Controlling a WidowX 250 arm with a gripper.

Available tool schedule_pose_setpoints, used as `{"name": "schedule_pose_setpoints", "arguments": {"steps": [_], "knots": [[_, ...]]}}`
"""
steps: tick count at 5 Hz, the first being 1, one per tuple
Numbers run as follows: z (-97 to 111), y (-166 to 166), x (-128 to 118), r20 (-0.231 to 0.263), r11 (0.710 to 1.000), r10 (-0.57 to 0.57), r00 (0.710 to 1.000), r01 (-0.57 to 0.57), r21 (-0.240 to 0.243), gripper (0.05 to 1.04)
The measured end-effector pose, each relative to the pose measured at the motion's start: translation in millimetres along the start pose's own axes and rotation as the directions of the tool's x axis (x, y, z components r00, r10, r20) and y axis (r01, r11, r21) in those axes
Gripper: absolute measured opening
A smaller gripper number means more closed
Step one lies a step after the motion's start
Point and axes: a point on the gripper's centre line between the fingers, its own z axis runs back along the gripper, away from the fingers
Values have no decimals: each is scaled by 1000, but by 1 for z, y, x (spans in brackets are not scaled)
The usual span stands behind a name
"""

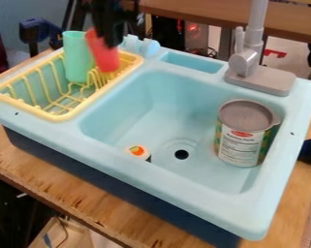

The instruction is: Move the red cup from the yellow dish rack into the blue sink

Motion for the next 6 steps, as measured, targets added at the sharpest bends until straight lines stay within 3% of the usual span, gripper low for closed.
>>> {"name": "schedule_pose_setpoints", "arguments": {"steps": [1,2,4,5,6], "knots": [[30,-27,-10,-6,996,-57,998,57,66,81],[53,-57,-32,21,992,-104,994,102,72,81],[40,-130,-81,-47,975,-221,974,222,3,81],[14,-156,-93,-75,959,-284,956,282,-31,81],[-5,-173,-92,-46,949,-315,948,313,-36,81]]}}
